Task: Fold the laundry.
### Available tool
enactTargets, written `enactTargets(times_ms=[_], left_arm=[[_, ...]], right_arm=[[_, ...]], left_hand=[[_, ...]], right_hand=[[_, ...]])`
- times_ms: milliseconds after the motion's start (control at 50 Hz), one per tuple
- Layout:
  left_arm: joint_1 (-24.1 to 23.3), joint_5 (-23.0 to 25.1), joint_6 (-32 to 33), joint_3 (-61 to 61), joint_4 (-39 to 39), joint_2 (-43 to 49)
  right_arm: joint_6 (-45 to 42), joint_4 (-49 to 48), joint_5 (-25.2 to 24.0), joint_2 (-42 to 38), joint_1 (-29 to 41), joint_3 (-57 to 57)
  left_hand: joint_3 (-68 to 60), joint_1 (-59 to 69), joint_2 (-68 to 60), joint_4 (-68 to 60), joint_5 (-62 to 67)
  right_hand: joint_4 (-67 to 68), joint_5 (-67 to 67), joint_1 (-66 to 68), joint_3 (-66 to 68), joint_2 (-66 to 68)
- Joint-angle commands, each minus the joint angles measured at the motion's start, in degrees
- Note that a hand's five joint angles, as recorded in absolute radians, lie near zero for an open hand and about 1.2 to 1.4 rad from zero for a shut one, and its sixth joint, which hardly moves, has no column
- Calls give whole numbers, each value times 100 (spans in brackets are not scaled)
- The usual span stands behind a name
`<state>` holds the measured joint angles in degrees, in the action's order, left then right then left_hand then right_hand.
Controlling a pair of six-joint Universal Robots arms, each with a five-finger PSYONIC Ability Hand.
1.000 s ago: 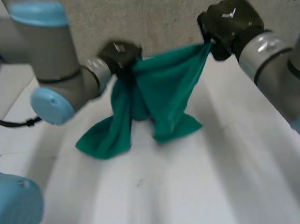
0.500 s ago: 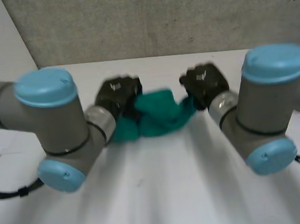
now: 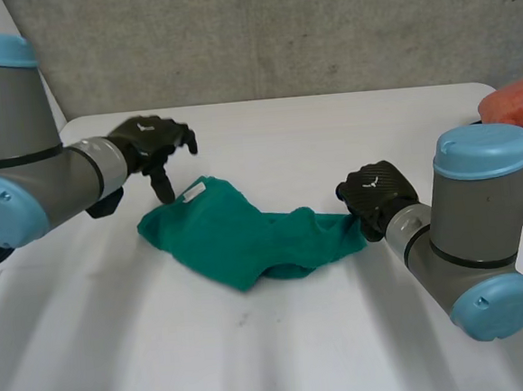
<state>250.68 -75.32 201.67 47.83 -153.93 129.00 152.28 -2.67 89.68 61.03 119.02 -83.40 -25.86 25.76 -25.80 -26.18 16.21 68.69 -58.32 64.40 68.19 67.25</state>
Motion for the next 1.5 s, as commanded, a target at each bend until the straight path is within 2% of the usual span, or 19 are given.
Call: enactTargets(times_ms=[20, 160, 260, 320, 340, 400, 440, 480, 560, 580, 600, 740, 840, 960, 1220, 1360, 1400, 1440, 1500], left_arm=[[-151, 299, 961, -959, 548, 1152], [-414, 203, 1507, -1373, 513, 1724], [-511, 36, 1674, -1408, 312, 1909], [-529, -123, 1788, -1408, 180, 1962], [-537, -158, 1806, -1400, 145, 1945], [-581, -237, 1806, -1382, 100, 1866], [-616, -272, 1771, -1356, 83, 1778], [-634, -290, 1745, -1338, 74, 1707], [-625, -342, 1745, -1321, 83, 1558], [-591, -377, 1736, -1312, 109, 1462], [-582, -404, 1727, -1303, 135, 1374], [-424, -510, 1122, -926, 434, 444], [-292, -501, 717, -539, 636, -286], [-151, -448, 479, -117, 952, -876], [174, 158, -188, 841, 962, -1931], [210, 246, -294, 1105, 742, -2002], [174, 299, -242, 1254, 576, -1906], [131, 360, -137, 1333, 435, -1800], [51, 440, 240, 1352, 92, -1449]], right_arm=[[-15, 48, -3, 23, 51, 8], [-111, 118, -3, 14, 87, -1], [-120, 153, -3, -12, 104, -1], [-129, 162, -3, -39, 104, 8], [-129, 162, -3, -56, 104, 17], [-129, 171, -3, -74, 113, 43], [-103, 180, 6, -74, 104, 78], [-85, 197, 6, -56, 96, 87], [47, 285, 23, 14, 69, 149], [160, 355, 32, 66, 34, 184], [240, 390, 32, 110, 17, 201], [1109, 1196, -20, 418, -317, 569], [1391, 2461, -73, 287, -616, 1140], [2006, 3264, -82, 32, -845, 1449], [3491, 2879, -38, -951, -380, 1756], [3484, 2632, 444, -1410, -63, 2144], [3343, 2623, 664, -1401, -28, 2162], [3255, 2597, 770, -1340, -19, 2127], [3062, 2439, 814, -1164, -19, 1977]], left_hand=[[-520, 531, -527, -488, 486], [-587, 598, -594, -555, 553], [-1679, 1689, -1685, -1647, 1645], [-3308, 3319, -3314, -3276, 3274], [-4329, 4339, -4335, -4297, 4294], [-5379, 5390, -5385, -5347, 5345], [-5414, 5424, -5420, -5382, 5379], [-5414, 5424, -5420, -5382, 5379], [-5414, 5424, -5420, -5382, 5379], [-5414, 5424, -5420, -5382, 5379], [-5414, 5424, -5420, -5382, 5379], [-5414, 5424, -5420, -5382, 5379], [-5414, 5424, -5420, -5382, 5379], [-5414, 5424, -5420, -5382, 5379], [-5414, 5424, -5420, -5382, 5379], [-5414, 5424, -5420, -5382, 5379], [-2353, 2364, -2360, -2321, 2319], [-143, 153, -149, -111, 109], [371, -360, 364, 403, -405]], right_hand=[[1131, -1168, 1560, 1181, 1275], [1131, -1168, 1560, 1181, 1275], [1131, -1168, 1560, 1181, 1275], [1131, -1168, 1560, 1181, 1275], [1131, -1168, 1560, 1181, 1275], [1131, -1168, 1560, 1181, 1275], [1131, -1168, 1560, 1181, 1275], [443, -481, 872, 493, 587], [-1742, 1705, -1313, -1692, -1598], [-3330, 3292, -2901, -3280, -3185], [-3995, 3958, -3566, -3945, -3851], [-5763, 5726, -5335, -5713, -5619], [-5869, 5832, -5440, -5819, -5725], [-5869, 5832, -5440, -5819, -5725], [-5869, 5832, -5440, -5819, -5725], [-5667, 5630, -5239, -5618, -5523], [-5449, 5412, -5020, -5399, -5305], [-5331, 5294, -4903, -5281, -5187], [-5163, 5126, -4735, -5113, -5019]])
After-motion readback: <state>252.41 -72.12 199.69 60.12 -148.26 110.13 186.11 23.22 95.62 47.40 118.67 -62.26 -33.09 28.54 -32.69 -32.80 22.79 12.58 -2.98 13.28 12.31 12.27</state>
